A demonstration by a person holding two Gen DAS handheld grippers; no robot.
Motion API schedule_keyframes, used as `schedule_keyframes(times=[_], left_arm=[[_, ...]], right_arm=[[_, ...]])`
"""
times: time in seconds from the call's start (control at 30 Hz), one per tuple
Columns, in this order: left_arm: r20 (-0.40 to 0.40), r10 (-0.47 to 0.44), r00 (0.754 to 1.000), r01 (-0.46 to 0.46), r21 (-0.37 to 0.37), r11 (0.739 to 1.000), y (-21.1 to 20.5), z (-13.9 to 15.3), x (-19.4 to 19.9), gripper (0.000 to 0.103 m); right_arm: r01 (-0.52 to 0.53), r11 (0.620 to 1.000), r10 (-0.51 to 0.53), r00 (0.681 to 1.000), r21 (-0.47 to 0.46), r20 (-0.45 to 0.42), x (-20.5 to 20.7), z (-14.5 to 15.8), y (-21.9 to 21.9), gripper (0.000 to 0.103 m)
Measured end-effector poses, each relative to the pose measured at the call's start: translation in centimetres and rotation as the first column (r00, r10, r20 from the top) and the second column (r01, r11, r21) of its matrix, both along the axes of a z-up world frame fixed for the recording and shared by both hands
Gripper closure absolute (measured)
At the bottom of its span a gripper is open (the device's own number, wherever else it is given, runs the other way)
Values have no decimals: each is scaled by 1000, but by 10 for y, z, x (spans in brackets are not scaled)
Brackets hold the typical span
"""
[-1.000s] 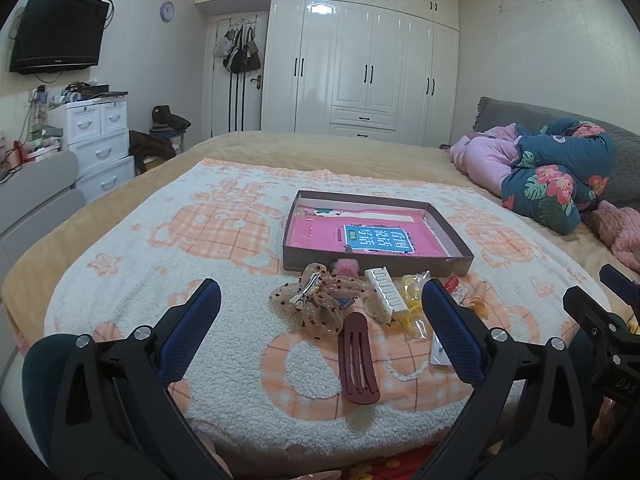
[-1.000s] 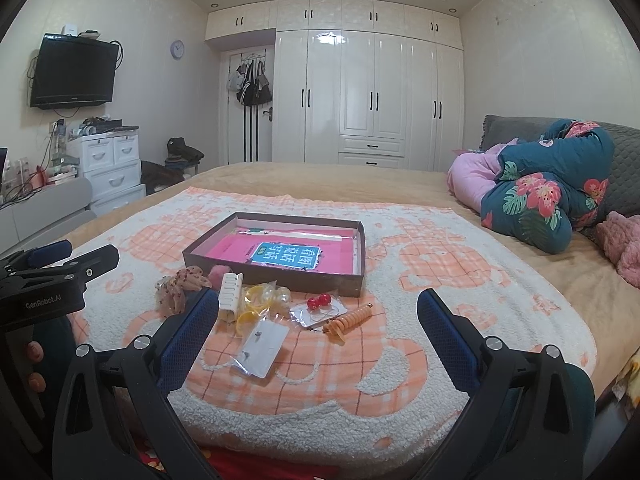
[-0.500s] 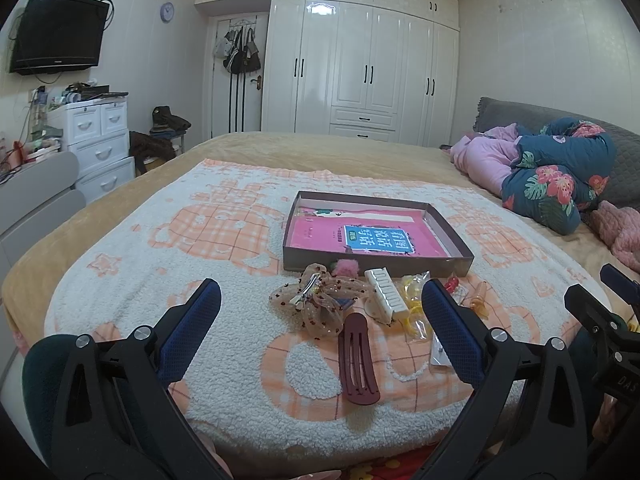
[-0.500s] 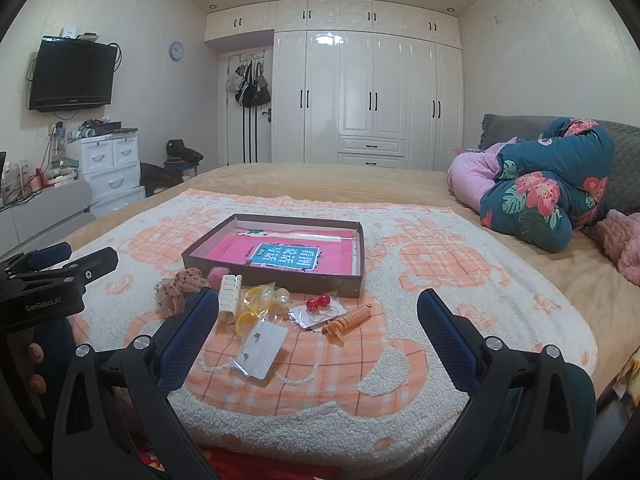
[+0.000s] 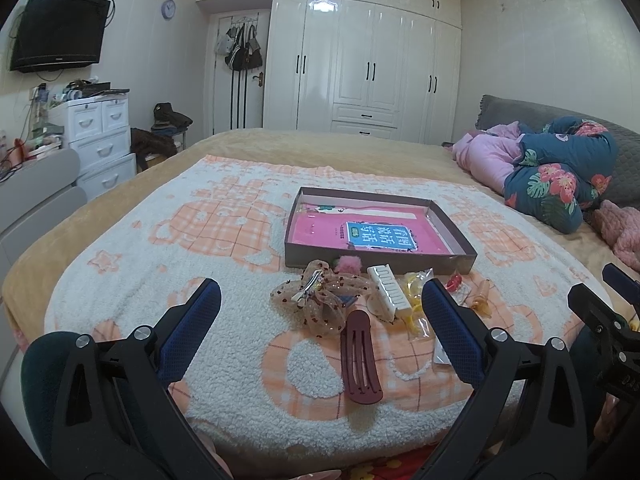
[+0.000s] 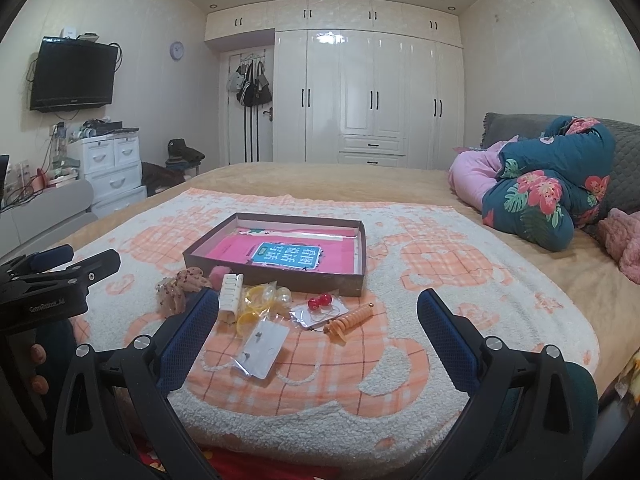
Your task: Organize jewelry
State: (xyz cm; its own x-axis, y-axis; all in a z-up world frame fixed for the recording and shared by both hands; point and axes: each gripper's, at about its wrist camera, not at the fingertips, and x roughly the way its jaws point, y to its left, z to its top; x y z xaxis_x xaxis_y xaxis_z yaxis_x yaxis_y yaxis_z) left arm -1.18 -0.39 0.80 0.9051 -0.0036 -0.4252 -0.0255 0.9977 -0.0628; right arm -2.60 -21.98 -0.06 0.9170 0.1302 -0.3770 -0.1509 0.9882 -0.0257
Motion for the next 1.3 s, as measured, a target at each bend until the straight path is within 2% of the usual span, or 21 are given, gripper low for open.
schedule_keyframes(times=[0.3, 0.67, 1.0, 1.3], left_arm=[[-33, 27, 999, -28, -6, 1000, 12, -13, 13, 11], [-152, 71, 986, -76, -23, 997, 32, -38, 34, 11], [-263, 60, 963, -70, -26, 997, 36, -61, 61, 11], [-327, 0, 945, -20, -57, 998, 37, -73, 100, 11]], right_arm=[[-64, 998, 63, 997, -9, -53, 14, -10, 12, 6], [-126, 992, 121, 983, -27, -136, 38, -31, 38, 6], [-146, 989, 138, 951, -10, -278, 71, -71, 47, 6], [-116, 993, 116, 915, 25, -386, 100, -94, 50, 9]])
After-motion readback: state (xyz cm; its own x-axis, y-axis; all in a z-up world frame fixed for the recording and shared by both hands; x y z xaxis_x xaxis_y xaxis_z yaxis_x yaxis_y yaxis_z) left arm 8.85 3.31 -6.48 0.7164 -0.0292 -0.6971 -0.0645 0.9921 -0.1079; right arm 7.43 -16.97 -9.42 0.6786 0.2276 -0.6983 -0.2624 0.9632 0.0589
